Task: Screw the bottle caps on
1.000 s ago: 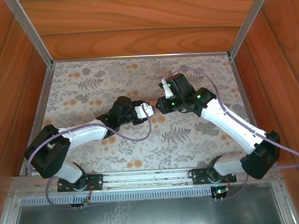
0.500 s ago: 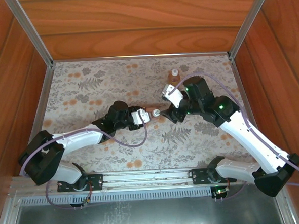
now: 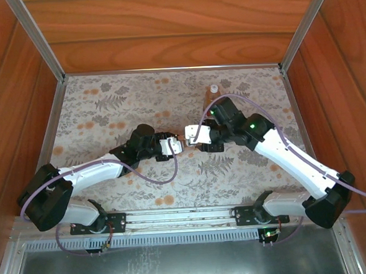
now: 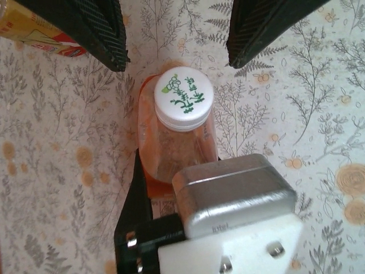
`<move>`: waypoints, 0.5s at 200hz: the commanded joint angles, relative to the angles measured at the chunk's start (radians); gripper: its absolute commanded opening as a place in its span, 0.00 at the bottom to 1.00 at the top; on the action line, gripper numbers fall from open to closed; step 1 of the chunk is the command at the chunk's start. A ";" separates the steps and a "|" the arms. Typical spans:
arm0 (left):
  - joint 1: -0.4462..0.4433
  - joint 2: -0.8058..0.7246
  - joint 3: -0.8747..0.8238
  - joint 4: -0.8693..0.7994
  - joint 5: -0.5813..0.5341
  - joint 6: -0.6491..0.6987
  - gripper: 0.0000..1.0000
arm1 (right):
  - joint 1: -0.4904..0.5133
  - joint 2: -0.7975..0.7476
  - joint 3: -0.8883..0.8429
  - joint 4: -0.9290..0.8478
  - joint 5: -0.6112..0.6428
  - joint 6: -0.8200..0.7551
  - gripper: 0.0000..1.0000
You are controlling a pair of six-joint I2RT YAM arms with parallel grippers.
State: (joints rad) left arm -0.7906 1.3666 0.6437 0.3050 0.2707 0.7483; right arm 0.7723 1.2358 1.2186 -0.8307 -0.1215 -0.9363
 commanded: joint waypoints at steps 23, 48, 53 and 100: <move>-0.004 -0.001 0.024 -0.035 0.020 0.008 0.53 | 0.031 0.050 0.015 0.023 -0.002 -0.057 0.51; -0.005 -0.001 0.026 -0.042 0.026 0.005 0.53 | 0.038 0.075 0.018 0.037 0.004 -0.051 0.47; -0.005 -0.002 0.027 -0.043 0.027 0.006 0.53 | 0.038 0.078 0.019 0.036 0.002 -0.050 0.46; -0.004 -0.009 0.029 -0.053 0.028 0.002 0.53 | 0.038 0.083 0.018 0.025 0.007 -0.027 0.22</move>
State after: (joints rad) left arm -0.7906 1.3666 0.6456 0.2737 0.2722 0.7437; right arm 0.8047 1.3151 1.2186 -0.8017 -0.1135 -0.9588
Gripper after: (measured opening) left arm 0.531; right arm 0.313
